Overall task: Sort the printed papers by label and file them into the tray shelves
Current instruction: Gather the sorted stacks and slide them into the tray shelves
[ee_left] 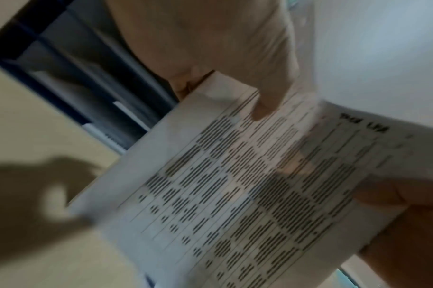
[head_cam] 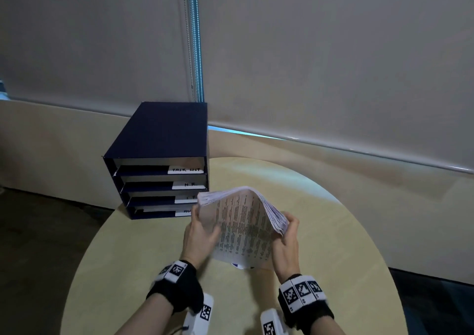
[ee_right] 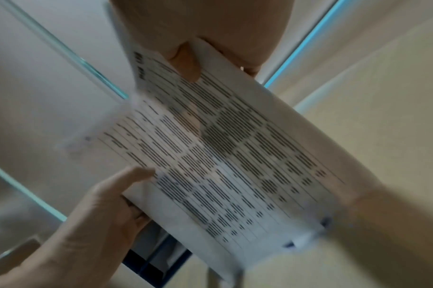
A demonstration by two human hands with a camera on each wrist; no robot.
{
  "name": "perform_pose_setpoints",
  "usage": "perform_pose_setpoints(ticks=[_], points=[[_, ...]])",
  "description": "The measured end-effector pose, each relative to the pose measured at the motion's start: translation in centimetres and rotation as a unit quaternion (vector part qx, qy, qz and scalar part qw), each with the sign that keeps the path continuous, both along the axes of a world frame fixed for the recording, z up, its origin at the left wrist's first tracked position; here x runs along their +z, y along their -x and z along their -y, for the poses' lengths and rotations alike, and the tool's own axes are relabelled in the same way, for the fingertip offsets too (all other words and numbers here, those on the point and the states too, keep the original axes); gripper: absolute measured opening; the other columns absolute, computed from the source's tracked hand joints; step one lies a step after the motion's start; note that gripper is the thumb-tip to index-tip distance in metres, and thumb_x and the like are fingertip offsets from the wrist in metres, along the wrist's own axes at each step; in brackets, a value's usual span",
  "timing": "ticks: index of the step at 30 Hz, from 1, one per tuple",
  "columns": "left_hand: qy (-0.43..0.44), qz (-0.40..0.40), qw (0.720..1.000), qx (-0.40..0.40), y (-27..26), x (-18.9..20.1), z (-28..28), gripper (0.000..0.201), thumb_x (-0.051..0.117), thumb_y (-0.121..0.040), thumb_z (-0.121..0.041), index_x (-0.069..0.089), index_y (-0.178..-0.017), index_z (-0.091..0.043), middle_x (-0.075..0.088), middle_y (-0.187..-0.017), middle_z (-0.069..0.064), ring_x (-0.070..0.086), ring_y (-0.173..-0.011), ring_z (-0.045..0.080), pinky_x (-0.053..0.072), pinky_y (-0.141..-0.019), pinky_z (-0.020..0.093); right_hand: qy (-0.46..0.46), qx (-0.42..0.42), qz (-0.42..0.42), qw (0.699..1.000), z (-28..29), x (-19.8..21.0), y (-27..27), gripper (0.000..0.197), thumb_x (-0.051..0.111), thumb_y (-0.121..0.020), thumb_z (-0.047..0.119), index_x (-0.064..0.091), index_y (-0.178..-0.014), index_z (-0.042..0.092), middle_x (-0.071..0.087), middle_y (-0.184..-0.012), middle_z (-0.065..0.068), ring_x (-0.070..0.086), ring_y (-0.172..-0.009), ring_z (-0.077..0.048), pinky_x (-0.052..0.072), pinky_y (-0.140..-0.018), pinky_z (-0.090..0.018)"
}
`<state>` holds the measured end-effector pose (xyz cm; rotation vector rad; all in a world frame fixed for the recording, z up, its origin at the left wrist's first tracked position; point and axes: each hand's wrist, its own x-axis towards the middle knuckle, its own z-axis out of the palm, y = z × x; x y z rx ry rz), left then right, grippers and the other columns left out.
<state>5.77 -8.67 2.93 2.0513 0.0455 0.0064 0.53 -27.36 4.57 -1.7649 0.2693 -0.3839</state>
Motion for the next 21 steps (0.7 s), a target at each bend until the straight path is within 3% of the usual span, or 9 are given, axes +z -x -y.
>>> perform_pose_setpoints(ticks=[2,4,5,7,10,12,15,18,21], points=[[-0.009,-0.044,0.999,-0.004,0.1,-2.3,-0.4,0.038,0.05,-0.095,-0.035,0.033,-0.129,-0.033,0.065,-0.119,0.005,0.065,-0.099,0.021,0.053,-0.092,0.043,0.007,-0.005,-0.056,0.998,-0.1,-2.0,0.2,0.044,0.039,-0.083,-0.013,0.038,-0.112,0.02,0.061,-0.098,-0.001,0.058,-0.089,-0.023,0.04,-0.067,-0.027],[-0.005,-0.078,0.997,-0.003,0.1,-4.2,-0.5,0.042,0.037,-0.1,-0.036,0.032,-0.14,-0.025,0.056,-0.132,0.0,0.059,-0.115,0.023,0.047,-0.101,0.044,0.022,-0.011,-0.101,0.995,-0.1,-3.5,0.0,0.037,0.038,-0.085,-0.013,0.042,-0.114,0.01,0.055,-0.094,-0.011,0.056,-0.09,-0.037,0.036,-0.067,-0.029],[-0.008,-0.077,0.997,0.003,0.0,-5.0,-0.5,0.042,0.033,-0.101,-0.037,0.033,-0.14,-0.021,0.058,-0.131,0.001,0.059,-0.114,0.023,0.048,-0.098,0.045,0.021,-0.017,-0.113,0.993,-0.1,-3.7,-0.2,0.029,0.039,-0.088,-0.01,0.044,-0.111,0.007,0.054,-0.091,-0.011,0.056,-0.091,-0.037,0.036,-0.067,-0.029],[-0.004,-0.06,0.998,0.014,0.5,-4.8,-1.0,0.035,0.026,-0.099,-0.045,0.041,-0.125,-0.029,0.068,-0.105,0.0,0.068,-0.09,0.022,0.057,-0.079,0.05,-0.009,-0.022,-0.118,0.993,-0.4,-3.3,-0.7,0.016,0.041,-0.092,-0.002,0.046,-0.098,0.011,0.058,-0.088,-0.007,0.059,-0.085,-0.031,0.042,-0.063,-0.03],[0.02,-0.053,0.998,0.034,1.8,-3.5,-3.2,0.029,0.025,-0.095,-0.049,0.043,-0.115,-0.039,0.066,-0.083,0.005,0.067,-0.068,0.029,0.057,-0.06,0.054,-0.127,0.01,-0.122,0.984,-2.0,-1.4,-1.6,0.017,0.044,-0.091,0.0,0.053,-0.094,0.013,0.065,-0.092,-0.013,0.065,-0.076,-0.024,0.054,-0.057,-0.031],[0.053,-0.054,0.995,0.067,2.7,-1.7,-5.1,0.03,0.028,-0.099,-0.039,0.043,-0.125,-0.033,0.066,-0.089,0.001,0.066,-0.076,0.026,0.058,-0.069,0.05,-0.18,0.046,-0.13,0.974,-4.0,-0.7,-2.5,0.019,0.045,-0.089,0.0,0.057,-0.095,0.014,0.066,-0.091,-0.015,0.064,-0.072,-0.025,0.054,-0.057,-0.031],[0.093,-0.028,0.986,0.134,3.3,0.2,-8.8,0.023,0.032,-0.104,-0.021,0.043,-0.122,-0.028,0.06,-0.1,-0.015,0.059,-0.091,0.004,0.047,-0.083,0.031,-0.18,0.1,-0.15,0.967,-8.2,-0.3,-4.5,0.025,0.042,-0.085,0.001,0.058,-0.093,0.019,0.06,-0.086,-0.018,0.05,-0.067,-0.023,0.045,-0.058,-0.034],[0.104,-0.029,0.979,0.174,2.8,0.8,-12.4,0.025,0.032,-0.103,-0.019,0.049,-0.121,-0.023,0.063,-0.11,-0.005,0.062,-0.097,0.012,0.049,-0.089,0.037,-0.168,0.152,-0.198,0.954,-11.5,0.8,-6.6,0.023,0.039,-0.09,-0.001,0.052,-0.103,0.013,0.054,-0.079,-0.008,0.044,-0.055,-0.016,0.038,-0.049,-0.025],[0.095,-0.045,0.976,0.19,1.6,1.4,-14.9,0.024,0.033,-0.102,-0.016,0.051,-0.116,-0.022,0.063,-0.108,-0.002,0.062,-0.095,0.018,0.051,-0.088,0.041,-0.119,0.202,-0.245,0.941,-12.9,1.6,-8.7,0.028,0.037,-0.093,0.003,0.044,-0.118,0.011,0.057,-0.096,-0.005,0.05,-0.062,-0.008,0.038,-0.05,-0.02]])
